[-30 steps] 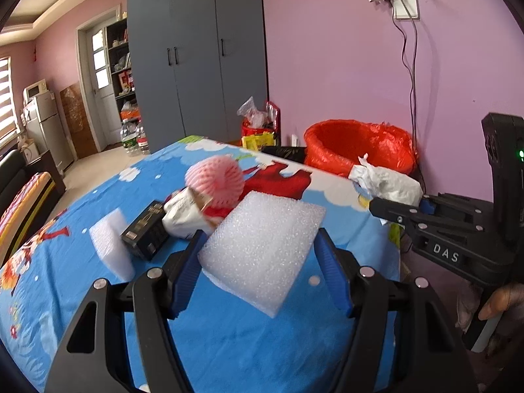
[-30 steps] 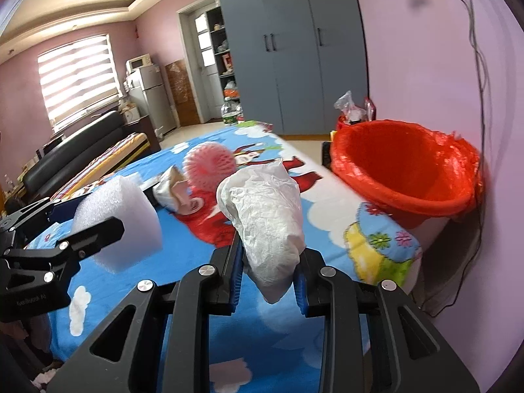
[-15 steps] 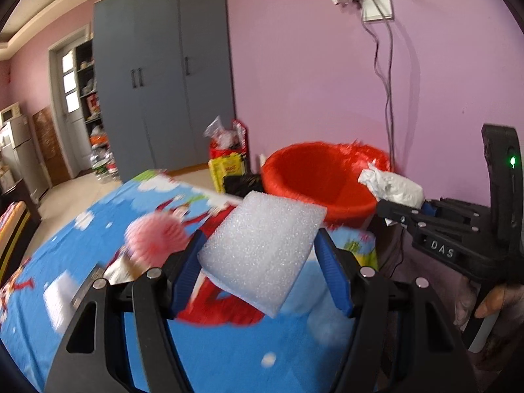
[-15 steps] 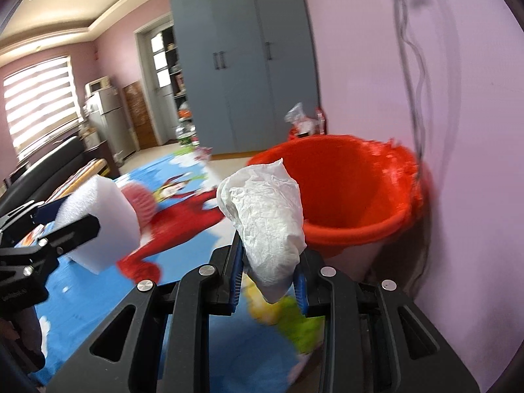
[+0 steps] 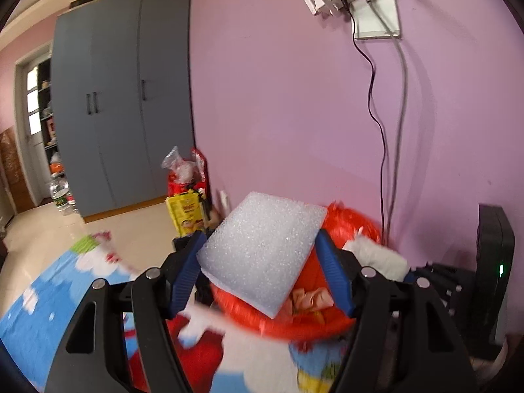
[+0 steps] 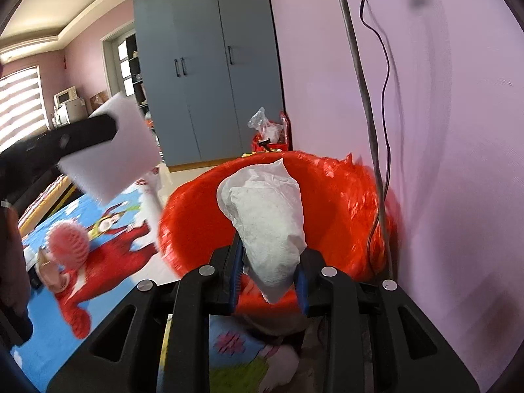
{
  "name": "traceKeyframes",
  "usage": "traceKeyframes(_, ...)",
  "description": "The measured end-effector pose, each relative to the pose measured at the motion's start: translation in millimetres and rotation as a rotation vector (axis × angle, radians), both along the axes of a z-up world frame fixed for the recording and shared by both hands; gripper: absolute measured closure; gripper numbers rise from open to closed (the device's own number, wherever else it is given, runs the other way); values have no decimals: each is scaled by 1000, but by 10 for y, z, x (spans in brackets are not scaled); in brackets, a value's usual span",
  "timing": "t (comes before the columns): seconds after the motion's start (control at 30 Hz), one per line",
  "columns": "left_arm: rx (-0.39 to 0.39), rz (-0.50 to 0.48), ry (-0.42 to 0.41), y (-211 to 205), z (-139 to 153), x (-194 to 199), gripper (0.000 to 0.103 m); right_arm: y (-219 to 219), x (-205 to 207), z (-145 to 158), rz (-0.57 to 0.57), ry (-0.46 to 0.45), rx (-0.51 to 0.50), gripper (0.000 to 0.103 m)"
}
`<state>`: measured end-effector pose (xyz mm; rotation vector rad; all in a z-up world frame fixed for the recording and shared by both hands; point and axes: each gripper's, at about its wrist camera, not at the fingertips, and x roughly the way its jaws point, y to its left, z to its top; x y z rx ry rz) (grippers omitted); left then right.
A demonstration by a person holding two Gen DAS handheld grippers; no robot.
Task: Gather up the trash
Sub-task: 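Carry the foam block and bag to the red bucket and open both tools, then return both tools over the bed toward the second foam block and packet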
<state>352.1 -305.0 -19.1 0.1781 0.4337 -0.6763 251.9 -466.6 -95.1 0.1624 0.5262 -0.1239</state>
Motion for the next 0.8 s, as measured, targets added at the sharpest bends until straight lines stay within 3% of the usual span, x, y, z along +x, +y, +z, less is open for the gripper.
traceKeyframes(0.13,-24,-5,31,-238,12,362,35,-101,232,-47,-2,9,-30,68)
traceKeyframes(0.17,-31,0,42,-274,6,434,33,-120,288,-69,1,12,-44,57)
traceKeyframes(0.2,-40,10,55,-315,-1,526,28,-141,327,-94,1,15,-55,35)
traceKeyframes(0.23,-45,14,62,-321,0,581,25,-169,351,-128,-10,19,-63,27)
traceKeyframes(0.43,-16,56,18,-194,-26,543,18,-159,154,-173,-12,-1,-46,25)
traceKeyframes(0.8,-53,232,-4,833,-111,-92,5,350,-413,16,68,-36,-29,25)
